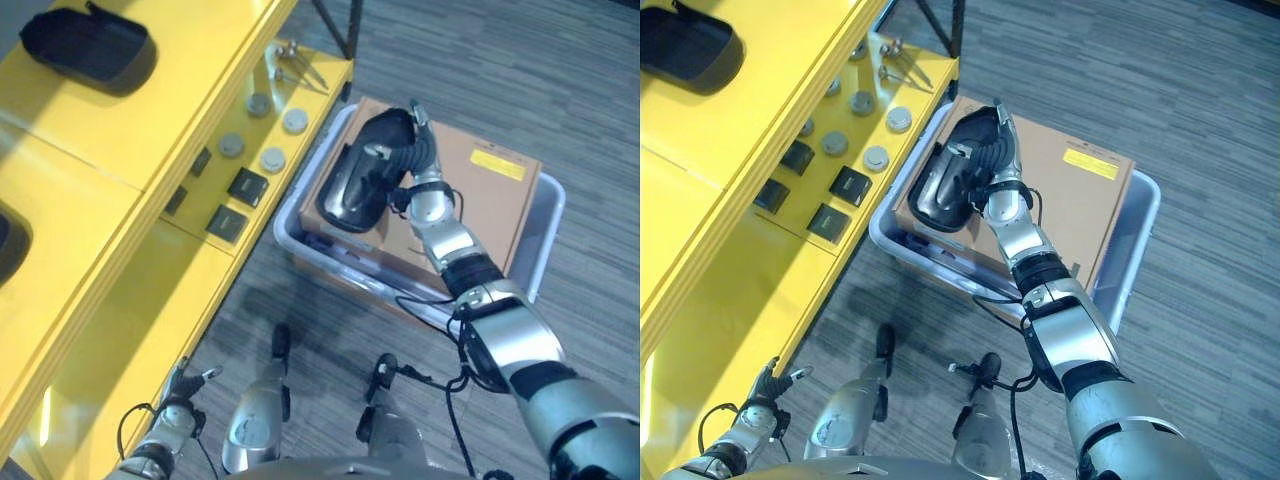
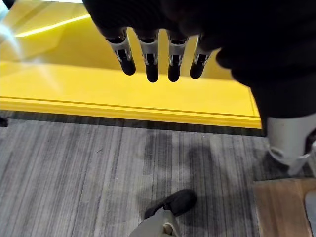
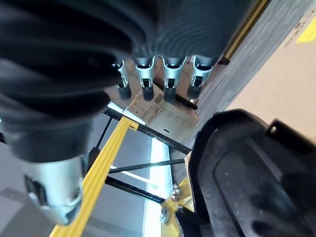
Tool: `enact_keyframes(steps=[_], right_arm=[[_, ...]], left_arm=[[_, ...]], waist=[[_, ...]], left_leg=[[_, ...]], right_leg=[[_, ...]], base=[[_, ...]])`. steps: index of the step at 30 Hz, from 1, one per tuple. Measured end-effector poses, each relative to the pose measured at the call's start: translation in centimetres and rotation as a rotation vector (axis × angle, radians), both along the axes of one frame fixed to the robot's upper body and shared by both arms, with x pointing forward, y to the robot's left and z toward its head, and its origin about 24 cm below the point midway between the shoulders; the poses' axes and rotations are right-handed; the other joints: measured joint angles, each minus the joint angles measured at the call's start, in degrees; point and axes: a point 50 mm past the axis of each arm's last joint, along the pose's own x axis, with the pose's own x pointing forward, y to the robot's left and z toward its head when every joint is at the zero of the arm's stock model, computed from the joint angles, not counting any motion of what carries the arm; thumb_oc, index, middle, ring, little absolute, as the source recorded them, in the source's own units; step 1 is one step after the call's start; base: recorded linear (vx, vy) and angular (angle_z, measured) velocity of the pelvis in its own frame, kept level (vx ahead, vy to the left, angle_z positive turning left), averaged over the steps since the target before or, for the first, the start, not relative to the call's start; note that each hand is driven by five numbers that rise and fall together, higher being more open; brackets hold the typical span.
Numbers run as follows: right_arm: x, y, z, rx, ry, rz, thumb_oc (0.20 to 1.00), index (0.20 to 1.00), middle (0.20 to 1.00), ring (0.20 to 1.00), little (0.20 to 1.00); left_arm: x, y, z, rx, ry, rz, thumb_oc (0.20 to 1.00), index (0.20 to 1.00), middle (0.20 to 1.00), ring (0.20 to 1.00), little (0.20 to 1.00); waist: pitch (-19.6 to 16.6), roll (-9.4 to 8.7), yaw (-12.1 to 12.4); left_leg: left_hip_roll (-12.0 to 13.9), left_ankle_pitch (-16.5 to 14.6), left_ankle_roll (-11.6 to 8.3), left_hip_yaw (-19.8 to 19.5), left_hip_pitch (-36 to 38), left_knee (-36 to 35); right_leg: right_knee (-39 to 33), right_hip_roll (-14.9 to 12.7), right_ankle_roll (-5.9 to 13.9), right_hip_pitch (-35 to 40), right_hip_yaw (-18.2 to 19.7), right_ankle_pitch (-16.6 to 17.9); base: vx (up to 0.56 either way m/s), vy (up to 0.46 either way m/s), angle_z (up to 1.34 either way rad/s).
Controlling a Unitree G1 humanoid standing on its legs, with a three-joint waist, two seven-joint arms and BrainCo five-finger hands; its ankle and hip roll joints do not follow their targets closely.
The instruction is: Move parts from the plastic box to the shelf.
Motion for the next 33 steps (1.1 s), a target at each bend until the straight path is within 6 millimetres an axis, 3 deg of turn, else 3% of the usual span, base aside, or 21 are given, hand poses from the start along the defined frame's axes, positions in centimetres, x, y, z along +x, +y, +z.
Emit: enact_keyframes(steps=[2,10,17,25,33], right_arm=[[0.9,-1.3,-0.7,-0.016,0.083,-0.111,1.000,1.000,1.000,1.000,1.000],[0.5,-2.2,-1.4,-0.051,0.056,-0.246,1.000,1.000,1.000,1.000,1.000],[0.2,-3.5,-1.8,-0.126,0.030,-0.367,1.000,1.000,1.000,1.000,1.000],[-0.5,-6.5,-5.0,-0.210,0.170,-0.508,1.000,1.000,1.000,1.000,1.000],[-0.6,-7.3,-5.3,-0.218,0.205,-0.544,1.000,1.000,1.000,1.000,1.000]], left_arm=[[0.1,0.0,0.0,-0.002,-0.002,0.007,1.000,1.000,1.000,1.000,1.000],[0.7,-0.3,0.2,0.003,-0.023,0.011,1.000,1.000,1.000,1.000,1.000],[1.0,-0.4,0.3,0.008,-0.034,0.004,1.000,1.000,1.000,1.000,1.000],[1.3,-1.1,0.3,-0.005,-0.043,-0.012,1.000,1.000,1.000,1.000,1.000],[1.3,-1.4,0.2,-0.016,-0.037,-0.027,1.000,1.000,1.000,1.000,1.000]], waist=[[0.4,-0.02,1.1],[1.0,0.35,1.9],[2.1,1.99,2.0],[2.2,2.06,3.1],[1.5,2.90,3.0]], left_leg=[[0.0,0.4,0.17,-0.9,-0.7,0.0],[-0.3,0.7,-0.16,-3.4,-2.3,0.0],[-0.7,1.4,-0.19,-5.5,-3.6,0.0],[-0.8,1.6,-0.24,-6.3,-4.1,0.0],[-0.9,1.7,-0.36,-7.2,-4.6,0.0]], right_leg=[[0.0,0.1,0.46,0.0,-0.5,-0.6],[0.0,0.1,0.61,0.1,-2.2,-1.5],[0.0,0.0,0.64,0.1,-4.3,-1.7],[0.0,0.0,0.71,0.1,-5.0,-1.9],[0.0,0.0,0.69,0.2,-5.8,-1.9]], base=[[0.01,0.000,0.29],[0.02,-0.002,0.17],[0.01,0.008,0.15],[0.00,0.002,0.04],[0.02,-0.010,0.04]])
